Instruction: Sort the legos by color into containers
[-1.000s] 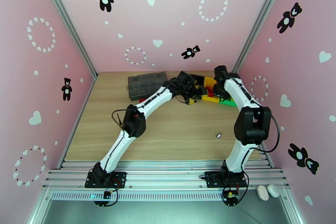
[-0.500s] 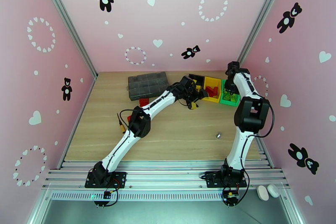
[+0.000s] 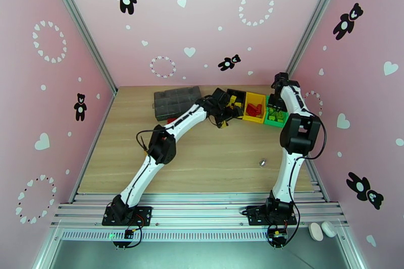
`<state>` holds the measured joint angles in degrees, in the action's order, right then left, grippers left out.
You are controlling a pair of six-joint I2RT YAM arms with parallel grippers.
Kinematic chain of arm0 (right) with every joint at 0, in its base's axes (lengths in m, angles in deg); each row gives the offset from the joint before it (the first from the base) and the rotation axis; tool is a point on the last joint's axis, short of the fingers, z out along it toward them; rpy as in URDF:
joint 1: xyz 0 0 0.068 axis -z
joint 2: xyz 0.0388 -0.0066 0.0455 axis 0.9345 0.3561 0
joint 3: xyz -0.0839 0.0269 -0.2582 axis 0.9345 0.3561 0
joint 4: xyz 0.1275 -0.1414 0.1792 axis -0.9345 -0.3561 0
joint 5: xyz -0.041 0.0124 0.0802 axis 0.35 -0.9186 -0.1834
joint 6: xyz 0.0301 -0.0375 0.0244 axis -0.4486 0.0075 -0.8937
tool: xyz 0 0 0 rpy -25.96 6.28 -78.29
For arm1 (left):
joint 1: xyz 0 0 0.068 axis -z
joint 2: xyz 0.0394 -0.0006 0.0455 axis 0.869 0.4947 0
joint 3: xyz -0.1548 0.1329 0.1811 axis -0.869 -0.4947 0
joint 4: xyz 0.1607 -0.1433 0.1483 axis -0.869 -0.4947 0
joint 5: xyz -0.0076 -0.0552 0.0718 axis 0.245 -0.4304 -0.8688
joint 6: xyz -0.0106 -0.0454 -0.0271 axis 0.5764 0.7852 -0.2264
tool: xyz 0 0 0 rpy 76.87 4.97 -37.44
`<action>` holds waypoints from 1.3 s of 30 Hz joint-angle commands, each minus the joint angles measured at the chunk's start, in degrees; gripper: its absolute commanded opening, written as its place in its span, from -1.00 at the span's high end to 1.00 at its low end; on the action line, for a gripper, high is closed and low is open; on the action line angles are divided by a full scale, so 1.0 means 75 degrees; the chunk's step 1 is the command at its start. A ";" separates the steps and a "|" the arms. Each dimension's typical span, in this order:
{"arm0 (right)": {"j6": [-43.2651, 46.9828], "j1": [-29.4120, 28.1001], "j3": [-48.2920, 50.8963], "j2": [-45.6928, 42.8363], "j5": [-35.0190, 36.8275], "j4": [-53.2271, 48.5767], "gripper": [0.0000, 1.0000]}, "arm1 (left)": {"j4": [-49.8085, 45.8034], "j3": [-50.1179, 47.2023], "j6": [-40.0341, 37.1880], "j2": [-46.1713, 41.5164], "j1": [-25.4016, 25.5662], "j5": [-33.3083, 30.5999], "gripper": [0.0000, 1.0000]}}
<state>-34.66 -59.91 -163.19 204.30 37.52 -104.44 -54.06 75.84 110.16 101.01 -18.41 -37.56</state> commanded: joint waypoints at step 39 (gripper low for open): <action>0.2103 -0.6211 -0.1763 0.2085 -0.3145 0.0349 -0.46 | 0.0331 -0.9514 -0.0166 -0.6555 -0.3435 -0.2281 -0.86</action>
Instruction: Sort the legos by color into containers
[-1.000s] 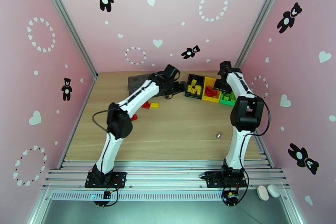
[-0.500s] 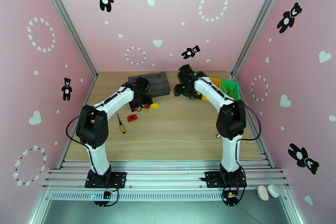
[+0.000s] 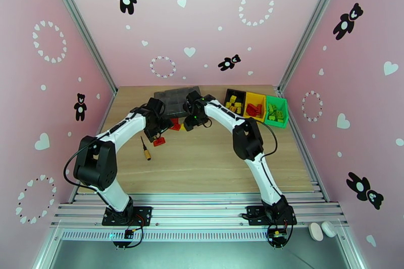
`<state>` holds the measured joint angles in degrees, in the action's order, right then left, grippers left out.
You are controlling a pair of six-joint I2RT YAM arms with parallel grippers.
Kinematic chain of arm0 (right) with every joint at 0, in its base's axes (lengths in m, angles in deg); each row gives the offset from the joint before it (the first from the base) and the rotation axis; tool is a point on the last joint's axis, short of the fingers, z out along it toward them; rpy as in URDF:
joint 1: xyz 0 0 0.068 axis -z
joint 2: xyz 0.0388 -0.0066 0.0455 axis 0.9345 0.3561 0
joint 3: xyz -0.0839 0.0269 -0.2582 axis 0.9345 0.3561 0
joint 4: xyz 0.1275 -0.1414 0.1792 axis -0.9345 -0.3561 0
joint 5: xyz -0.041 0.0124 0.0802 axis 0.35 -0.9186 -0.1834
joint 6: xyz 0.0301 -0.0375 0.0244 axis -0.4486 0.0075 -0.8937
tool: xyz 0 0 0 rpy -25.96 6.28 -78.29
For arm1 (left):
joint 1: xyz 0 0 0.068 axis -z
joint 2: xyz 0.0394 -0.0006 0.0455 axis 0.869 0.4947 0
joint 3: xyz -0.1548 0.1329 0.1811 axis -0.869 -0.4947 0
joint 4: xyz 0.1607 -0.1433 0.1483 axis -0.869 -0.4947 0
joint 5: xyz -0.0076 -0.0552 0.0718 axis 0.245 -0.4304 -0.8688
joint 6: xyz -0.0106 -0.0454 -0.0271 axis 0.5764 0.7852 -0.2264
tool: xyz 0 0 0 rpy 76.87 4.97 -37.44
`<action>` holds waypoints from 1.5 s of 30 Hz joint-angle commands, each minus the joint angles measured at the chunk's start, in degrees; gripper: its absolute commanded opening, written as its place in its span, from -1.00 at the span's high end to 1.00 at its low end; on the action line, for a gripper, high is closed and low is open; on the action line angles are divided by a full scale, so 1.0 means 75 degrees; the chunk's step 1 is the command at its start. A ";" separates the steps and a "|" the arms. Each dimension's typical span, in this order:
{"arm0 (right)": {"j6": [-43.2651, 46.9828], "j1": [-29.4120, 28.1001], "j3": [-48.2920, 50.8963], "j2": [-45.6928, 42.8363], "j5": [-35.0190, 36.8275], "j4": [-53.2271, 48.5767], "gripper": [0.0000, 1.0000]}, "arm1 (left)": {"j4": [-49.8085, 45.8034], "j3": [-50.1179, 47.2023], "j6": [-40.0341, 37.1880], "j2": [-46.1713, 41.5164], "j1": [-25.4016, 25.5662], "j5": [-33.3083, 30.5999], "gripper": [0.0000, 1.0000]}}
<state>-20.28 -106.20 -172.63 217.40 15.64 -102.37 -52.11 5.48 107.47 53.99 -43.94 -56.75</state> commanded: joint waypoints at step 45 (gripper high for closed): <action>-0.1541 -0.1006 -0.0528 0.1090 0.1253 -0.0119 -0.04 | -0.0628 -0.0743 -0.0227 -0.1226 -0.0100 0.0082 -0.86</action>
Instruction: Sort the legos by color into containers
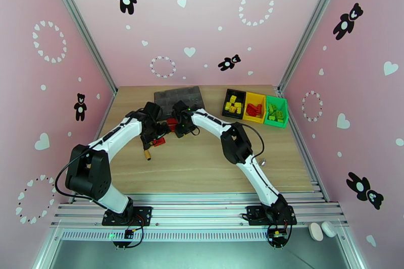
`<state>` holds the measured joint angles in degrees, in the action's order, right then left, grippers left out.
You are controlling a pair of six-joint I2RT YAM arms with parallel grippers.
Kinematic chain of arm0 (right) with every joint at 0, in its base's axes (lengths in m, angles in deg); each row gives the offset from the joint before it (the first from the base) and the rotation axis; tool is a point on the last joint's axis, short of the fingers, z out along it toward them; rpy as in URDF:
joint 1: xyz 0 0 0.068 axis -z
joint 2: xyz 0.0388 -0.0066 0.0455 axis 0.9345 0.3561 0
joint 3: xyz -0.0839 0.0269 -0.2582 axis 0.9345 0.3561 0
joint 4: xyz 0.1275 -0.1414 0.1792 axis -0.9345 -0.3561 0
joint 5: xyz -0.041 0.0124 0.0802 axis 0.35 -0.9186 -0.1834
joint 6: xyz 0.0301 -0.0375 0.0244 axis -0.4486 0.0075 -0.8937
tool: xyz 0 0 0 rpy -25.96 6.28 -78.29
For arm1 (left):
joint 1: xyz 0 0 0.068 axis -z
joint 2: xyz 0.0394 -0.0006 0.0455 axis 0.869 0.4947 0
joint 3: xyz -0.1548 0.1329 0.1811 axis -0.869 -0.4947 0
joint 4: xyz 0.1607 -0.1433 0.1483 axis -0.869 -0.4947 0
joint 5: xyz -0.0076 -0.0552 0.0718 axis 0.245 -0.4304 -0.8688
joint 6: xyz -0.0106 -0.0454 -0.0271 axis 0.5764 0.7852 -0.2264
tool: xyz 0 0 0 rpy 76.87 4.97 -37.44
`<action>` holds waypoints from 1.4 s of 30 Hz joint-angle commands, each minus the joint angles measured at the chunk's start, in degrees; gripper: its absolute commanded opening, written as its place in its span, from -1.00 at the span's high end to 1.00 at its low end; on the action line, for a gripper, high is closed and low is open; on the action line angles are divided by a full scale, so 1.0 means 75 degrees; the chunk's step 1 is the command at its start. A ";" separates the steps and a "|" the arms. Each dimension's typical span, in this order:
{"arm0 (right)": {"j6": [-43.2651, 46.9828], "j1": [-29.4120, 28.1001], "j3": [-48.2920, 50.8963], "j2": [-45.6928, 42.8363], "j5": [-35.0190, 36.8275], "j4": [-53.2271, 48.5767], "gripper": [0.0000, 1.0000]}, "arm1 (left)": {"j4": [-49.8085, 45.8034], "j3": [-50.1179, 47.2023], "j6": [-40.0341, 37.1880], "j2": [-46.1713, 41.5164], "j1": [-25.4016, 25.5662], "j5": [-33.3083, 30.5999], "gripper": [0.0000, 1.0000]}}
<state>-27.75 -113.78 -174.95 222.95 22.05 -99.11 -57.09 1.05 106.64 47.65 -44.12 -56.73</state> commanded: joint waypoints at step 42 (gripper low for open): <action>-0.1278 0.4122 0.0129 -0.1959 0.0969 -0.1280 0.57 | 0.1504 0.7313 0.0242 0.5650 0.2156 0.3269 -0.95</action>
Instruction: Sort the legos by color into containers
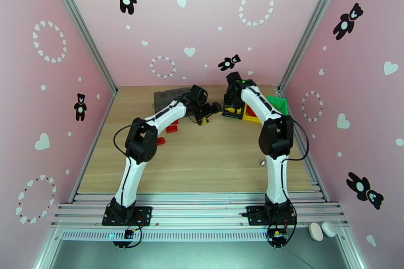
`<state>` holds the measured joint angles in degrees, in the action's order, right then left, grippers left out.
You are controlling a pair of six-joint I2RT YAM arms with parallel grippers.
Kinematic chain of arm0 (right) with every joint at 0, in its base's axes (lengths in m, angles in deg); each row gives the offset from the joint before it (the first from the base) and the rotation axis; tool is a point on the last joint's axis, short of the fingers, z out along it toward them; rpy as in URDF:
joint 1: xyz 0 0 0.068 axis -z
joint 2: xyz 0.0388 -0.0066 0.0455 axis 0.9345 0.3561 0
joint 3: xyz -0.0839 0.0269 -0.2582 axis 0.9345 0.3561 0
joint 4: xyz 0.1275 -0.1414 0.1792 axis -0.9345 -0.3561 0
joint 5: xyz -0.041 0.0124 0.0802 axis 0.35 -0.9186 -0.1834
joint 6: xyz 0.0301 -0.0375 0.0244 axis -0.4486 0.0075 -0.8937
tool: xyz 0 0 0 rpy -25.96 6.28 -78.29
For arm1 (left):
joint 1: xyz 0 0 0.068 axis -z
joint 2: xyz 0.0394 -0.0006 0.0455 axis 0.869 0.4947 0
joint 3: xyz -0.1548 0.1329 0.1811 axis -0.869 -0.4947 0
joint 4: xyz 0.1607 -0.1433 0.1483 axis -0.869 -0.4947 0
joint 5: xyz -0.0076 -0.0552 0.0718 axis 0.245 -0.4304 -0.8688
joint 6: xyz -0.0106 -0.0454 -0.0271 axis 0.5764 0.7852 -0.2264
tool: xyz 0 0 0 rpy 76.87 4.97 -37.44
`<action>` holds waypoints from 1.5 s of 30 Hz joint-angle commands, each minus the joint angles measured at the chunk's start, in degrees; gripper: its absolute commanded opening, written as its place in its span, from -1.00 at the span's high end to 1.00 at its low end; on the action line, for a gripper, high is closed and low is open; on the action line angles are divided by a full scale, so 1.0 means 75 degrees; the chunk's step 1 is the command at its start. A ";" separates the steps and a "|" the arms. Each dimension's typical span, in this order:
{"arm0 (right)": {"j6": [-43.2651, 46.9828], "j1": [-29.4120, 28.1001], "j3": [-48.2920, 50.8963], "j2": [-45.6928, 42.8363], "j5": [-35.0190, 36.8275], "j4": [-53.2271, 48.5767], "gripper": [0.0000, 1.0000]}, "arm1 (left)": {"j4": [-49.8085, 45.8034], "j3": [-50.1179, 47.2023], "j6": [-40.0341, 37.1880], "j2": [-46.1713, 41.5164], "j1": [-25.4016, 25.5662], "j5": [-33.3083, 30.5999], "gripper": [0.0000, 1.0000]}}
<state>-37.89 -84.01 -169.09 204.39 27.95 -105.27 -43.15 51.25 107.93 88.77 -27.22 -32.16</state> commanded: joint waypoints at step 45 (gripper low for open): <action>0.0690 -0.1412 0.0713 -0.0457 -0.1502 0.0446 -0.21 | -0.1252 -0.5150 -0.1116 -0.3411 -0.2415 -0.4376 -0.91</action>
<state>-32.93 -94.92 -165.48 204.52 16.12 -102.26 -56.57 11.80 103.19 62.08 -44.75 -68.66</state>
